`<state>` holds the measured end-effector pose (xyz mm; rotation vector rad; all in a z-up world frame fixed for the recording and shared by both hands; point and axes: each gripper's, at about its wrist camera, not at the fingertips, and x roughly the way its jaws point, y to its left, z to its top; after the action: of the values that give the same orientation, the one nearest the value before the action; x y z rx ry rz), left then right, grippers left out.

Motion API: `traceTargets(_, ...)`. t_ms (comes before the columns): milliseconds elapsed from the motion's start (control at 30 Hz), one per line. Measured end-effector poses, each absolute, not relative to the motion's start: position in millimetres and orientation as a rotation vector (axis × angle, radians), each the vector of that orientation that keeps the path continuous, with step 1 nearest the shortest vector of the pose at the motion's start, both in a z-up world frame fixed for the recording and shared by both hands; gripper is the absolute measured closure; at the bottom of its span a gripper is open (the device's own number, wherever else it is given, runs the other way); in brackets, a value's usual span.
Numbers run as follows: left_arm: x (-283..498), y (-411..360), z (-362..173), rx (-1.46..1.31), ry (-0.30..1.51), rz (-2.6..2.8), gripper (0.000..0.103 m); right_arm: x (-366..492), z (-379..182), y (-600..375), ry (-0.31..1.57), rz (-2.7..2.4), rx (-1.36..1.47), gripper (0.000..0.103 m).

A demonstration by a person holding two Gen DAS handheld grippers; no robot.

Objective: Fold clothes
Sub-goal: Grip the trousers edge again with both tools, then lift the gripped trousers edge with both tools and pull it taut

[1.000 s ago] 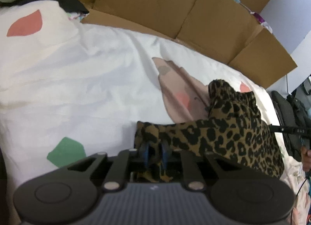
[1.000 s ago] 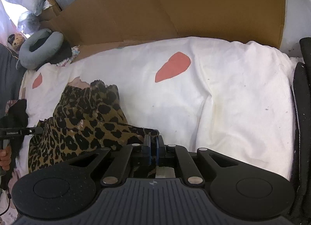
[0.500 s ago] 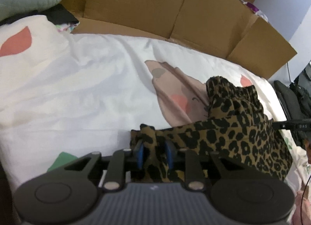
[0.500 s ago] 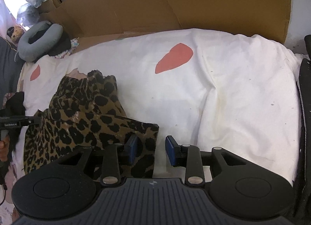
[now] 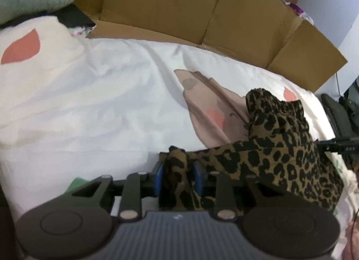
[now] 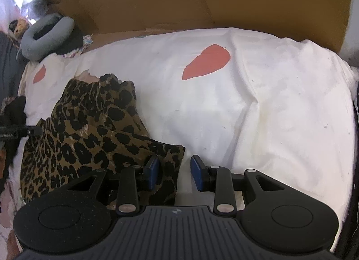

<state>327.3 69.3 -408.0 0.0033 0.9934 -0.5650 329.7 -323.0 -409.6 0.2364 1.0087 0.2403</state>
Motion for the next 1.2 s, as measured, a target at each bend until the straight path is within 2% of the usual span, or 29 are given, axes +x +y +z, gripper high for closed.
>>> traceTargets(267, 325, 67, -411, 0.021, 1.017, -0.566, 0.061, 329, -407, -316, 1.006, 0.247, 0.171, 0.065)
traceTargets(400, 325, 61, -413, 0.041, 1.015, -0.565, 0.059, 329, -406, -315, 1.003, 0.259, 0.161, 0.073)
traceTargets(433, 325, 59, -412, 0.048, 1.015, -0.561, 0.061, 328, -406, -314, 0.999, 0.263, 0.159, 0.078)
traceTargets(467, 325, 58, -412, 0.049, 1.017, -0.559, 0.073, 328, -405, -313, 0.991, 0.266, 0.158, 0.087)
traceTargets(533, 326, 59, -412, 0.015, 1.033, -0.569, 0.09, 327, -404, -311, 0.979, 0.259, 0.157, 0.094)
traceTargets(600, 324, 56, -411, 0.028, 1.023, -0.575, 0.092, 324, -399, -311, 0.962, 0.245, 0.168, 0.098)
traceTargets(800, 317, 68, -397, -0.024, 0.959, -0.55, 0.093, 312, -378, -323, 0.899, 0.218, 0.215, 0.098)
traceTargets(1200, 293, 80, -335, -0.044, 0.784, -0.552, 0.093, 284, -336, -330, 0.792, 0.202, 0.289, 0.098)
